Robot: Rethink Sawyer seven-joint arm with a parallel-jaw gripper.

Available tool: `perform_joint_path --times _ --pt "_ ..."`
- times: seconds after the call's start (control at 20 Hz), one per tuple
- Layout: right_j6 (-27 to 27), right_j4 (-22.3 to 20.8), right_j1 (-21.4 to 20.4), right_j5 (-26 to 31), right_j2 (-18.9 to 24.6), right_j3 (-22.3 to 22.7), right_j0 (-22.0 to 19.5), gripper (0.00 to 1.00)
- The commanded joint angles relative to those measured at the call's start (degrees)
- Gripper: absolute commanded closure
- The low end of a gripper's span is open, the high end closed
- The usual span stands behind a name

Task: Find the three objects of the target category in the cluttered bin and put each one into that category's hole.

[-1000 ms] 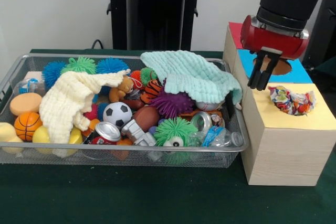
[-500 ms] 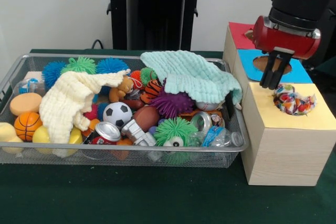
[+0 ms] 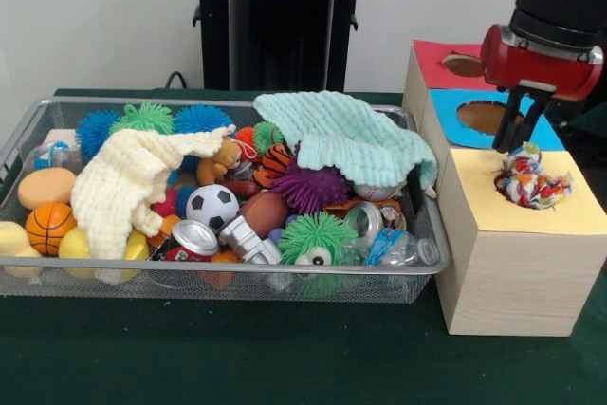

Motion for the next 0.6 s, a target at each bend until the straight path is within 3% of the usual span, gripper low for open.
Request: perform_joint_path --times 0.05,0.4,0.6 --pt "5.42 1.98 2.73 5.4 4.49 2.79 -0.37 1.0" --pt "5.33 2.81 2.23 6.46 4.1 2.47 -0.32 1.0" --pt "6.78 1.45 6.64 3.14 2.76 -0.8 0.03 1.0"
